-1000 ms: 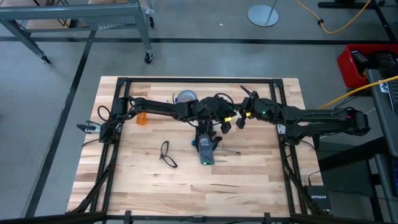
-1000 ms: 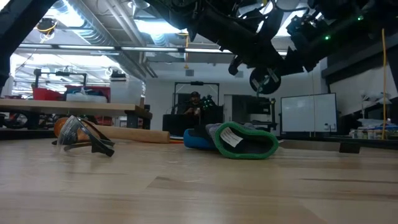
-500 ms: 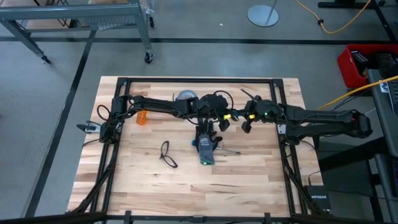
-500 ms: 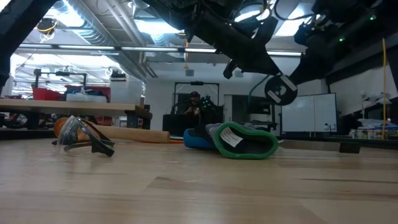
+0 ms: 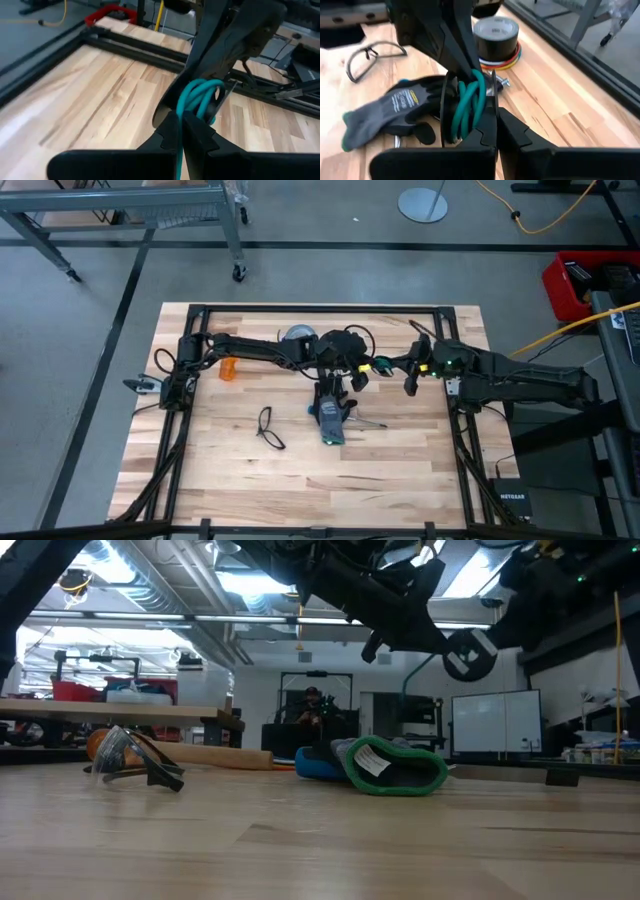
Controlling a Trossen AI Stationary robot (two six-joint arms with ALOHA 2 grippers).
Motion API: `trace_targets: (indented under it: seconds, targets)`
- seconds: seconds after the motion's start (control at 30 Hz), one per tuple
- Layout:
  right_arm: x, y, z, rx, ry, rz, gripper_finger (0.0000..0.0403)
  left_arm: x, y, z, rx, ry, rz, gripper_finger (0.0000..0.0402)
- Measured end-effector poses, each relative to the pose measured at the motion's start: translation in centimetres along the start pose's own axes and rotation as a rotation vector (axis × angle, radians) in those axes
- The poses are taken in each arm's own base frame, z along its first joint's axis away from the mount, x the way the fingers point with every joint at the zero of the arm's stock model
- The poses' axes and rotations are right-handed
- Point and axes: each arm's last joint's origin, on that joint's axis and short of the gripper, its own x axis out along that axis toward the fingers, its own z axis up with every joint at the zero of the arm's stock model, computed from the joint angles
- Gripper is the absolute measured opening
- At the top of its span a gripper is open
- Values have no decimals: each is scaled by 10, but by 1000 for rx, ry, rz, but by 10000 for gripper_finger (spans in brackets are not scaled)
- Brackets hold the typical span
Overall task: Coil cords
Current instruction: Coil the green wire on the black spool
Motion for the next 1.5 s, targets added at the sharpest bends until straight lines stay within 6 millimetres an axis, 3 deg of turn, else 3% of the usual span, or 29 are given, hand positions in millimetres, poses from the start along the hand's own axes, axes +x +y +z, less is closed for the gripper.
trace_targets:
  seconds: [0.33, 0.67, 1.07, 1.5]
  targets:
    - [-20, -2, 4, 12, -111, 16, 1, -1, -5, 3, 76, -26, -16, 1]
    - [-24, -1, 10, 20, -188, 18, 1, -2, -8, 5, 120, -53, -21, 3]
    - [-25, -1, 13, 25, -212, 20, 1, 1, -8, -1, 165, -27, -22, 110]
    - [-29, -2, 11, 22, -211, 8, 1, 1, -7, -1, 185, -22, -19, 106]
